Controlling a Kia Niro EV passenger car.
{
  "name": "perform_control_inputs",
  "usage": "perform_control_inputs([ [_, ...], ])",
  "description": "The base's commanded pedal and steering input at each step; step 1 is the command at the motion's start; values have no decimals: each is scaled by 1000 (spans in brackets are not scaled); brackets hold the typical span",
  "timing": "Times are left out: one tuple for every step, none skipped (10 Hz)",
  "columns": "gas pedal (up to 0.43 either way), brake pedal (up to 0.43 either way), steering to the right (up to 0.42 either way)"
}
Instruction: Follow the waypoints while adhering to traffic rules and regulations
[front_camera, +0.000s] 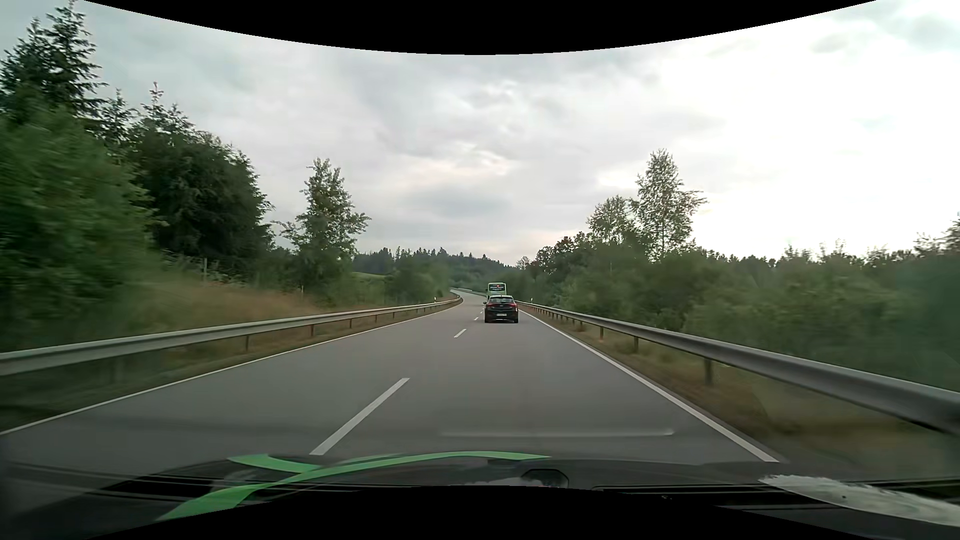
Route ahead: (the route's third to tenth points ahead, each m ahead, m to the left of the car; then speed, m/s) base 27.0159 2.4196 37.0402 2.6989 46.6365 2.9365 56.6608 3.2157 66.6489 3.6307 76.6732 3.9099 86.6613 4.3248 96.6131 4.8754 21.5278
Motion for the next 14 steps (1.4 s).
perform_control_inputs([
  [299,0,-5],
  [311,0,-5],
  [311,0,-5],
  [311,0,-4],
  [299,0,-4],
  [260,0,-3],
  [228,0,-2],
  [228,0,-2],
  [228,0,-2],
  [240,0,-2],
  [248,0,-3],
  [248,0,-3],
  [260,0,-3],
  [260,0,-3],
])
